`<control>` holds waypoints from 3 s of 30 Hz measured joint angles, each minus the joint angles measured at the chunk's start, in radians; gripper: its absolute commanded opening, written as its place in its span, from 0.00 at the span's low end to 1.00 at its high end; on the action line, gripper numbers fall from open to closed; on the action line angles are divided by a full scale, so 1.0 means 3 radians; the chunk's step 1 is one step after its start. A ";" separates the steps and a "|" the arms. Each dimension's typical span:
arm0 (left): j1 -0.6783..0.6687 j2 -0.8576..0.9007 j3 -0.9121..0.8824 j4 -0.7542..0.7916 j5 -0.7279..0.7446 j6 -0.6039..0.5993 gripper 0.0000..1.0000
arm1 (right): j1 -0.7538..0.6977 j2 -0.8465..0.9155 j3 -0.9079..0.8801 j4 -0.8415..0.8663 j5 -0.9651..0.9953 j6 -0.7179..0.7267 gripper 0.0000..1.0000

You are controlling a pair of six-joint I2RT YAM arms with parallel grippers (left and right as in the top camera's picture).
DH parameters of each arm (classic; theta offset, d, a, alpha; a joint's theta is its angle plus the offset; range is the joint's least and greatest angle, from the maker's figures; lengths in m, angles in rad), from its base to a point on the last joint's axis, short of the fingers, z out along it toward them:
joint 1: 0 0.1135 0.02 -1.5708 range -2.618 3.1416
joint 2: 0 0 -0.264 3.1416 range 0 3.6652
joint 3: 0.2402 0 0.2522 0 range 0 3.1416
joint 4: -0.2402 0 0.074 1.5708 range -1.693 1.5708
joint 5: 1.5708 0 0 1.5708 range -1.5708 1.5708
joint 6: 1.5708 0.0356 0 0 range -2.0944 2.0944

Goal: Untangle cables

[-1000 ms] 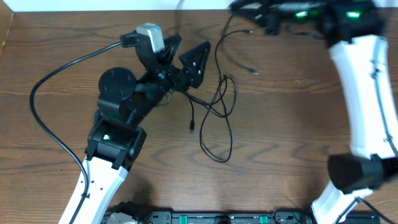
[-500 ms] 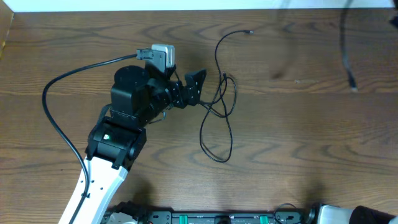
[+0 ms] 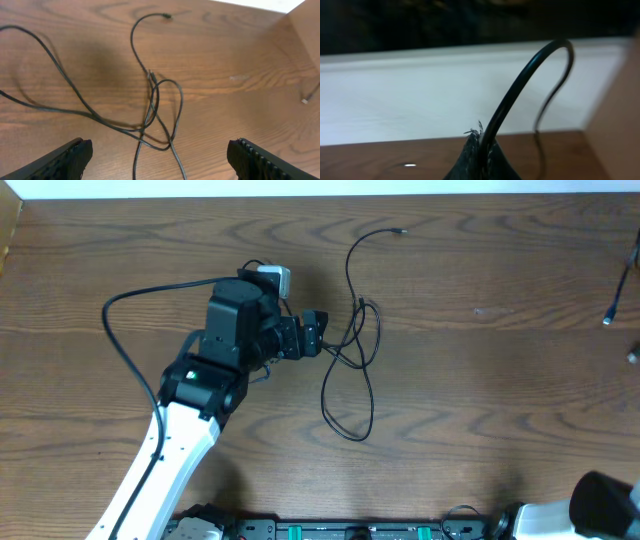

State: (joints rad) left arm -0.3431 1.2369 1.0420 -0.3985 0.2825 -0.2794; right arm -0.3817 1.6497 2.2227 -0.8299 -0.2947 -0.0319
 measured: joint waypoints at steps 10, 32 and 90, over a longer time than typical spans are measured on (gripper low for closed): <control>0.0000 0.0145 0.0000 -0.0008 -0.0001 0.0000 0.91 | -0.0146 0.0725 -0.0001 -0.0200 0.1710 -0.0104 0.01; 0.0000 0.0145 0.0000 -0.0008 -0.0001 0.0001 0.91 | -0.1203 0.1906 -0.0008 -0.1120 0.1567 0.0422 0.99; -0.0003 0.0148 0.0000 -0.0532 -0.2318 0.0050 0.92 | 0.3006 0.1910 -0.1436 -0.0398 -0.0106 -0.0183 0.99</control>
State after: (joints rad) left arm -0.3439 1.2812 1.0420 -0.5579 -0.4129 -0.2646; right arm 0.5201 2.2227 1.7920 -0.9493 -0.3264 -0.0868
